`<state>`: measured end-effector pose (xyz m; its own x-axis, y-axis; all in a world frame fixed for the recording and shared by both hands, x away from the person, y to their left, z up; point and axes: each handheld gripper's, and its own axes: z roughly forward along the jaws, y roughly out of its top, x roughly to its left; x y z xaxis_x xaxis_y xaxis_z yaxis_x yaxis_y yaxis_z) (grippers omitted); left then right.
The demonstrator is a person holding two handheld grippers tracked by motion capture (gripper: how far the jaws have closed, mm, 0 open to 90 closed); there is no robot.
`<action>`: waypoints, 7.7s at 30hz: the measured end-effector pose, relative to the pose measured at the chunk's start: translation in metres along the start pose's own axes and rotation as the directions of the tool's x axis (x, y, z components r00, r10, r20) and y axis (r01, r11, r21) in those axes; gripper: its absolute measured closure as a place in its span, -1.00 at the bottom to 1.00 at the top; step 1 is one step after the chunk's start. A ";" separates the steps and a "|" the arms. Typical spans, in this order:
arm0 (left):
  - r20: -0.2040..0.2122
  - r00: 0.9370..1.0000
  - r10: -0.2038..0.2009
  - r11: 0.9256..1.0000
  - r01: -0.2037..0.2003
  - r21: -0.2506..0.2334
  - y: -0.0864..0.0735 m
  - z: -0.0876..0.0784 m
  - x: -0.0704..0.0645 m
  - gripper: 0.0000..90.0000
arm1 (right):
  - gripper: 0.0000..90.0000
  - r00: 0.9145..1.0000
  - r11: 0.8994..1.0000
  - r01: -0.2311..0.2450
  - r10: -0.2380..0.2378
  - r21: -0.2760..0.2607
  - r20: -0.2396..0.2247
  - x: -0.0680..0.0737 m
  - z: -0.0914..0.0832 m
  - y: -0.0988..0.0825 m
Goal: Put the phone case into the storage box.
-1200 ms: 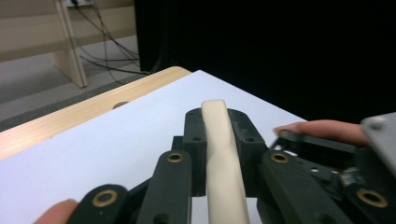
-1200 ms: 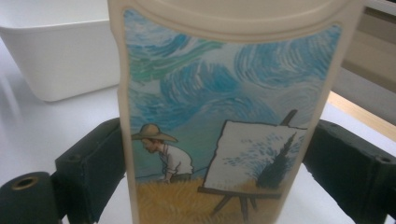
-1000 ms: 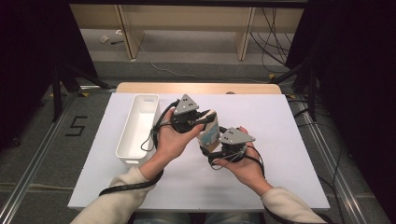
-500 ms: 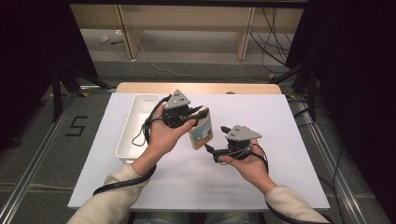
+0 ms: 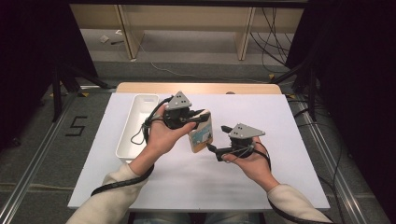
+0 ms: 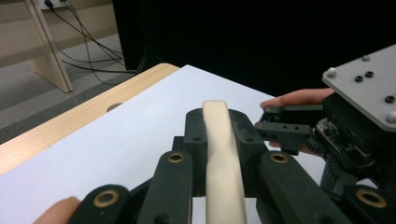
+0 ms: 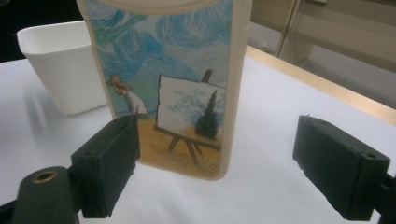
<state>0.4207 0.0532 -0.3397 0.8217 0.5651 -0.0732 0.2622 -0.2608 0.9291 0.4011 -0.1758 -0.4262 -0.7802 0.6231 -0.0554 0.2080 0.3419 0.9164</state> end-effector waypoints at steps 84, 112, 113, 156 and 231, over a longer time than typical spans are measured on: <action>-0.099 0.983 0.156 0.978 -0.168 -0.123 -0.008 0.013 -0.012 -1.00 | 0.79 0.991 0.991 -0.115 0.120 0.072 -0.063 -0.017 -0.008 0.005; -0.177 0.981 0.082 0.986 -0.106 -0.129 -0.019 0.028 -0.017 -1.00 | 0.79 0.991 0.990 -0.125 0.127 0.065 -0.030 0.000 0.001 0.010; -0.179 0.980 0.082 0.986 -0.106 -0.127 -0.019 0.028 -0.017 -1.00 | 0.79 0.992 0.990 -0.125 0.127 0.063 -0.030 0.000 0.001 0.010; -0.189 0.981 0.036 0.988 -0.063 -0.139 -0.021 0.029 -0.014 -0.80 | 0.41 0.992 0.993 -0.117 0.118 0.032 -0.039 0.003 0.003 0.010; -0.315 0.949 -0.029 0.982 -0.033 -0.188 -0.001 -0.011 0.020 -0.79 | -0.65 0.994 0.985 -0.108 0.111 -0.134 0.014 -0.042 -0.071 -0.019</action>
<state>0.4314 0.0733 -0.3384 0.6129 0.7899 0.0181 0.1354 -0.1276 0.9825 0.3879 -0.2579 -0.4128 -0.7441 0.6669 0.0409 0.2097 0.1750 0.9620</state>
